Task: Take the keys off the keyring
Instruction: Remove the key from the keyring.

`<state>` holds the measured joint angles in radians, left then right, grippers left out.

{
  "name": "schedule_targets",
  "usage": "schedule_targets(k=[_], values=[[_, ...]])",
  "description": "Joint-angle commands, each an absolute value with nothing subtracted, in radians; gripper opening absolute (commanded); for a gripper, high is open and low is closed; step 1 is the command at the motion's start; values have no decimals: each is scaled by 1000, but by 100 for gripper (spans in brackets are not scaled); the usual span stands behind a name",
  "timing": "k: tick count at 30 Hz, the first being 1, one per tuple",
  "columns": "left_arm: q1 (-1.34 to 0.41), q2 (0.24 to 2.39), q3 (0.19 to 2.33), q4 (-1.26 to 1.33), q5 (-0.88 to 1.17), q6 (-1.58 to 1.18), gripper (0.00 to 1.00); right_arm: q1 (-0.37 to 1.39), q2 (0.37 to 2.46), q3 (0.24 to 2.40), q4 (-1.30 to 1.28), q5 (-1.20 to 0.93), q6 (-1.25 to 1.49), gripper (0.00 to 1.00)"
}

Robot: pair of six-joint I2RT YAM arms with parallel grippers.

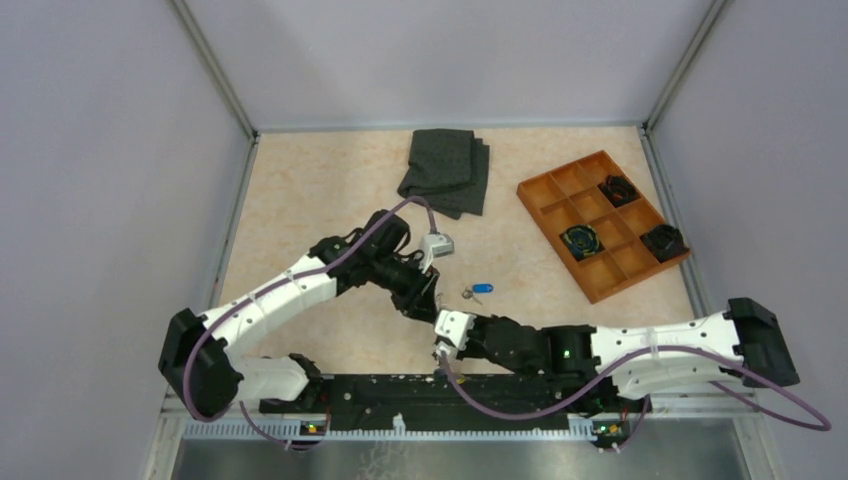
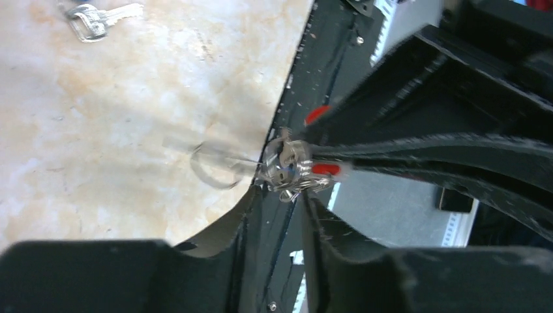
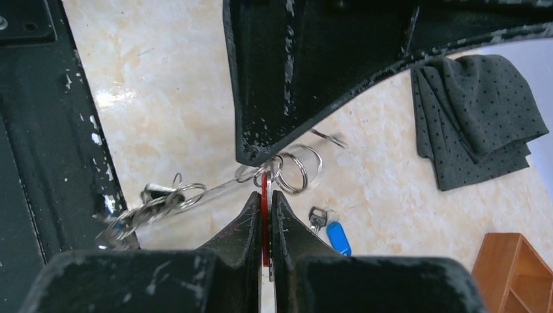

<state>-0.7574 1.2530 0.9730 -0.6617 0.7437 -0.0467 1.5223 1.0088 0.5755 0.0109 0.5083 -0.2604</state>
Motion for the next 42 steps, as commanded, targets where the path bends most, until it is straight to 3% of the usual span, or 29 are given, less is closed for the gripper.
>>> schedule_targets(k=[1, 3, 8, 12, 23, 33, 42], values=[[-746, 1226, 970, -545, 618, -80, 46, 1534, 990, 672, 10, 493, -245, 0], [-746, 1179, 951, -491, 583, -99, 52, 1523, 1012, 699, -31, 504, -231, 0], [-746, 1058, 902, -400, 416, -152, 54, 1485, 1011, 723, -46, 465, -206, 0], [-746, 954, 828, -297, 406, -180, 41, 1447, 1006, 755, -91, 450, -185, 0], [-746, 729, 542, 148, 570, -230, 38, 1449, 879, 735, -69, 330, -282, 0], [-747, 666, 473, 359, 784, -203, 27, 1462, 767, 768, -102, 170, -355, 0], [-758, 644, 434, 482, 838, -291, 35, 1461, 741, 811, -129, 84, -364, 0]])
